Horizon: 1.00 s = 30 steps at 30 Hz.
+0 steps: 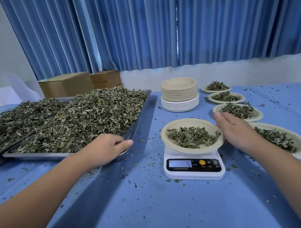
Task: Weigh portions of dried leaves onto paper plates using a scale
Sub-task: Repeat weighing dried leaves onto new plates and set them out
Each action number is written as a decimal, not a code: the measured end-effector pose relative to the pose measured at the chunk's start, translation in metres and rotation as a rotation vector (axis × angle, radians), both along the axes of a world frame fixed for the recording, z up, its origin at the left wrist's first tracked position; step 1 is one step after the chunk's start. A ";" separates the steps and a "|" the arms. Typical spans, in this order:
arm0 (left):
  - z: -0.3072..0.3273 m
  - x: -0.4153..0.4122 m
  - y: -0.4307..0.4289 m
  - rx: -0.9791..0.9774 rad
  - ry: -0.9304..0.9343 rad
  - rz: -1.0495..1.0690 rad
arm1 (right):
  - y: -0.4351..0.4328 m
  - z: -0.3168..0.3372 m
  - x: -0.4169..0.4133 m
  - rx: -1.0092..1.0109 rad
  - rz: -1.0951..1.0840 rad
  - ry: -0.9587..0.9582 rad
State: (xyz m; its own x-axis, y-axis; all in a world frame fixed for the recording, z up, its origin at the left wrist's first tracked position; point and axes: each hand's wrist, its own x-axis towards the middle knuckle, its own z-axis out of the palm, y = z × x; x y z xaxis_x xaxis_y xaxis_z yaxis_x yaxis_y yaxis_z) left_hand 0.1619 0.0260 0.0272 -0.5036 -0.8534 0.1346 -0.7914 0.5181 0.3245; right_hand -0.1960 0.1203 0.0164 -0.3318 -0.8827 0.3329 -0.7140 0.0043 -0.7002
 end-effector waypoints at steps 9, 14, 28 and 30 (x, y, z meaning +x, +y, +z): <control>0.022 -0.012 -0.029 0.125 0.227 0.161 | -0.002 -0.001 -0.001 -0.018 0.008 -0.033; 0.052 -0.053 -0.029 0.044 0.388 0.115 | -0.003 -0.001 -0.001 -0.020 0.013 -0.025; 0.045 -0.200 0.013 0.110 0.209 -0.250 | 0.000 0.002 -0.003 -0.063 0.029 -0.037; 0.045 -0.197 0.015 0.149 0.142 -0.258 | -0.001 0.003 -0.003 -0.052 0.029 -0.038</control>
State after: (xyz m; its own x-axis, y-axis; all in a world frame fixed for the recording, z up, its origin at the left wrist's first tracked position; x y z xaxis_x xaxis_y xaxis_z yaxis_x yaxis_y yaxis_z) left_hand -0.0354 0.0406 0.0724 -0.6911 -0.7155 0.1020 -0.5813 0.6342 0.5098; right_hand -0.1994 0.1197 0.0196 -0.3200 -0.8738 0.3662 -0.6858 -0.0531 -0.7258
